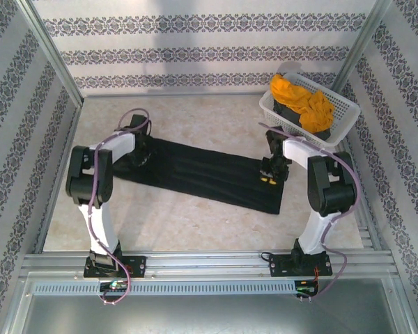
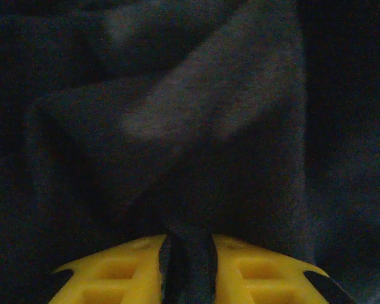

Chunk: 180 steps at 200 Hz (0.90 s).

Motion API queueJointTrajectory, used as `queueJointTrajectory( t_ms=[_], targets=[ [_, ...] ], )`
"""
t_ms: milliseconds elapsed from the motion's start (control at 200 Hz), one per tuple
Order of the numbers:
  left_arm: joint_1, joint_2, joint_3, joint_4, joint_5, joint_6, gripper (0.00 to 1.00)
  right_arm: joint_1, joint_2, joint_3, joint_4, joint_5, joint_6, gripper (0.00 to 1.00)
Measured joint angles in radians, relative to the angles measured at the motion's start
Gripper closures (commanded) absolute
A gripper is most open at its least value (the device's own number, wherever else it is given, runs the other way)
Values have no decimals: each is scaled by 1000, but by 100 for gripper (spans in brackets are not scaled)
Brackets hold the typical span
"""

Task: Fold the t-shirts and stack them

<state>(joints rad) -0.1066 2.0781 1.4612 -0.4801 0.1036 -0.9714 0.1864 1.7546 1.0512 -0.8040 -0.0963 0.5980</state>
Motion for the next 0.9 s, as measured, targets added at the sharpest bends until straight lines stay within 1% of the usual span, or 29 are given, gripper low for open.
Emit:
queueJointTrajectory(
  t_ms=[135, 300, 460, 545, 585, 684, 749, 809, 899],
  targets=[
    [-32, 208, 289, 73, 53, 29, 70, 85, -103, -124, -28, -9, 82, 77],
    [-100, 433, 618, 143, 111, 38, 69, 245, -149, -191, -13, -55, 214, 77],
    [-159, 605, 881, 180, 160, 37, 68, 423, -129, -185, 16, -119, 352, 76],
    [-178, 673, 989, 183, 185, 36, 66, 492, -89, -150, 39, -174, 412, 76],
    [-185, 697, 1032, 180, 193, 37, 64, 519, -69, -132, 55, -204, 434, 75],
    [-193, 707, 1060, 171, 199, 54, 52, 551, -57, -115, 99, -243, 475, 68],
    [-194, 688, 1042, 159, 193, 71, 49, 546, -69, -121, 112, -251, 482, 65],
    [-193, 626, 953, 150, 172, 89, 48, 531, -95, -138, 125, -248, 484, 62],
    [-189, 452, 695, 175, 145, 96, 48, 485, -189, -173, 116, -215, 468, 59]
  ],
)
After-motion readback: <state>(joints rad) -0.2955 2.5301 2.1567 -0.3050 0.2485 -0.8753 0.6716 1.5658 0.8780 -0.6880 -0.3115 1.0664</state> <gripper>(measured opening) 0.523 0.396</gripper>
